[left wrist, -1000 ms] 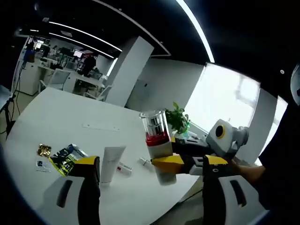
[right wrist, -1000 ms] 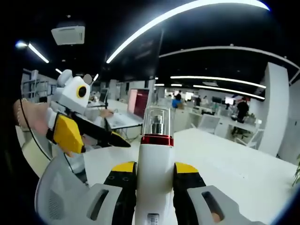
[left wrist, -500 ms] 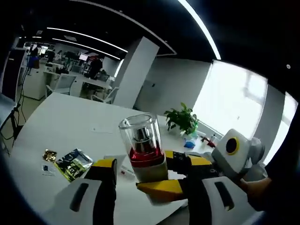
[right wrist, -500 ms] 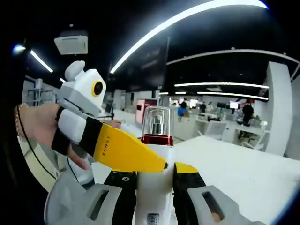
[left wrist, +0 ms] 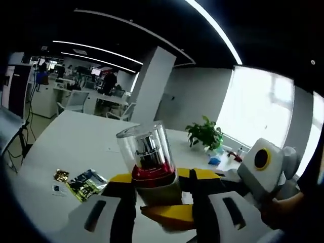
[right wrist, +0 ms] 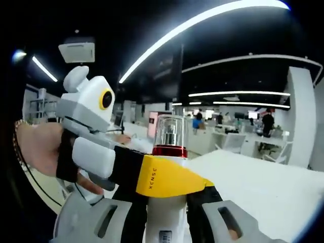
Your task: Arrange the skincare products in the storage area until every visible bottle or jar stands upright without overlapping.
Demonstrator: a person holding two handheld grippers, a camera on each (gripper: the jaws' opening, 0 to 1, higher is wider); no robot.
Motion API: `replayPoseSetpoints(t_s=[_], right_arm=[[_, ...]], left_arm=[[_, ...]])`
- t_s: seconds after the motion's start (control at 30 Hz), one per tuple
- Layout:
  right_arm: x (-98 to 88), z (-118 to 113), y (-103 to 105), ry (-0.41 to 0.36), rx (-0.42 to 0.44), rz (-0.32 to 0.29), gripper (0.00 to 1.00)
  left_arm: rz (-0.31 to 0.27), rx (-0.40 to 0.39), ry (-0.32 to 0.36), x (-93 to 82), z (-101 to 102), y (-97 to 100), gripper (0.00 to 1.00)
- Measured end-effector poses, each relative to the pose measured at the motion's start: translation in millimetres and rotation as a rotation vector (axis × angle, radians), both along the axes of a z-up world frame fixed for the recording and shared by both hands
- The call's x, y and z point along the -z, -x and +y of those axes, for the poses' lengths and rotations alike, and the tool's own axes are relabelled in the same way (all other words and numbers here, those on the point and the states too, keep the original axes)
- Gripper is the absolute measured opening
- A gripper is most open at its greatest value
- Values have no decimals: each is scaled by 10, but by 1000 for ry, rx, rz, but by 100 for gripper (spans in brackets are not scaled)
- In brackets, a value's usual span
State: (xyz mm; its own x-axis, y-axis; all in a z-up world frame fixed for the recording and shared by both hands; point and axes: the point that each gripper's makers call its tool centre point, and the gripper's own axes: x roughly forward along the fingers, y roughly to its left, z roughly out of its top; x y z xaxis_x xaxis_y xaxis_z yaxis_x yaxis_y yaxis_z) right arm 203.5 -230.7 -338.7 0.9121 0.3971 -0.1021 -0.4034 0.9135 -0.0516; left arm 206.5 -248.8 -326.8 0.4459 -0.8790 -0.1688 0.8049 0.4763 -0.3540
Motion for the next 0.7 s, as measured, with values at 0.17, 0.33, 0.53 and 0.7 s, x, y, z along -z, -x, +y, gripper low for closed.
replayPoseSetpoints(t_s=[0.17,0.33,0.53,0.7], right_arm=[[-13,8,-5,-10,4,9,21],[-90,1,17,-26,14,2,21],[-230,33,82,-75,-30,-15,22],[-288,96,139,-95,-120,-39,24]], left_arm=[[-6,-16,12,-50,60,2,27],[-32,3,11,-138,50,41,25],[-50,100,5,-274,40,96,24],[-99,225,-32,-342,4,218,24]])
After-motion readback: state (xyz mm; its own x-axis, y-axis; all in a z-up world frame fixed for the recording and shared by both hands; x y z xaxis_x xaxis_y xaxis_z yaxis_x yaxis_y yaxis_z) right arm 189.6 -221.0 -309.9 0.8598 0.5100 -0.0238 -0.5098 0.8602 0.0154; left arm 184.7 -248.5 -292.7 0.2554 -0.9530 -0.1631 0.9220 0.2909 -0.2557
